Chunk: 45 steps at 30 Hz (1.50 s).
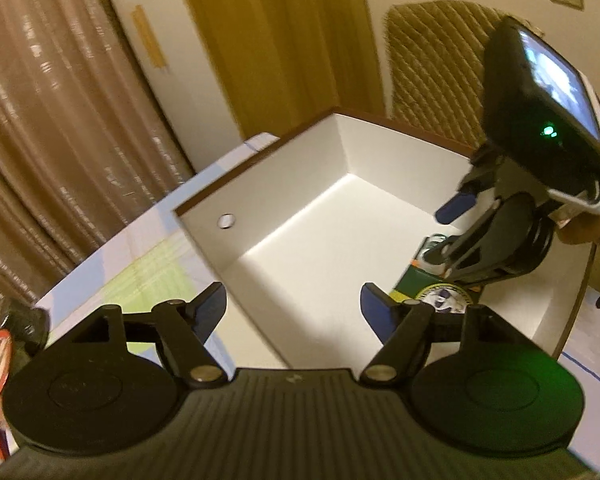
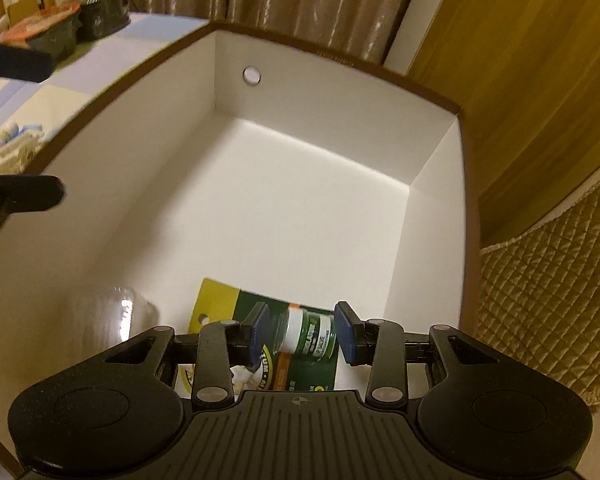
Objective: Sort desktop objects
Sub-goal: 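Open both tools to drop the swab box and blister pack into the box, then move both tools back over the remaining items on the table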
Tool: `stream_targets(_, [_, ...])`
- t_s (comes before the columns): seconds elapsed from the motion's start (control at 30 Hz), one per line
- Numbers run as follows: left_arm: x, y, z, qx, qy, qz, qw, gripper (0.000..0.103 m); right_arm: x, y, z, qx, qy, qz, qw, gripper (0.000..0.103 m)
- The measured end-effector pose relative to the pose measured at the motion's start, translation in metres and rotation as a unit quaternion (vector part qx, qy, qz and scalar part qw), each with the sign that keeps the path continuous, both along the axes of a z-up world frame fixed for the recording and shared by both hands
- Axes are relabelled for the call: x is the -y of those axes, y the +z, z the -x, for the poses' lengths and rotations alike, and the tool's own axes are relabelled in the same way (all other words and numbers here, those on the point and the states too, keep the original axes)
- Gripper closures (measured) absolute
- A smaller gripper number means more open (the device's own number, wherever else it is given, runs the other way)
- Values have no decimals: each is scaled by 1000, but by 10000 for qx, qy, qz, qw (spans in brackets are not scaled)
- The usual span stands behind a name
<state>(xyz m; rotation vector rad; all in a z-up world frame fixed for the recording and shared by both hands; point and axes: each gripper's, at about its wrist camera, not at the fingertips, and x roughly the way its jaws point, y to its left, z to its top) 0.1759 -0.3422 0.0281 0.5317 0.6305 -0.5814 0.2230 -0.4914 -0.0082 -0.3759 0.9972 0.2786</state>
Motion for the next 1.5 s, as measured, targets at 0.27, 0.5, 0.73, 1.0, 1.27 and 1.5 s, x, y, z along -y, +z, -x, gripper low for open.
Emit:
stream_targets(0.27, [-39,11,12,20,558,147,9983,25,-7,39,17,643,-394,-620,9952,6])
stream_targets(0.5, [-77,8,28,-88,907,183,9957,19,-34,61,31,860,-331,-899,9917,6])
stream_targets(0.73, [-122,1,49,-146,1068,247,9939,5,-65,76,54,876,-538,-1104,9886,0])
stream_targets(1.0, [-191,-11,72,-294,1271,291,9910,1,-123,91,90,1008,-498,-1167,9868,0])
stream_targets(1.27, [-275,-23,91,-494,1859,520,9799,1,-196,85,123,967,15,-1191,9882,0])
stream_targets(1.5, [-323,-31,105,-554,2044,540,9758,1,-236,59,141,800,83,-1023,9915,0])
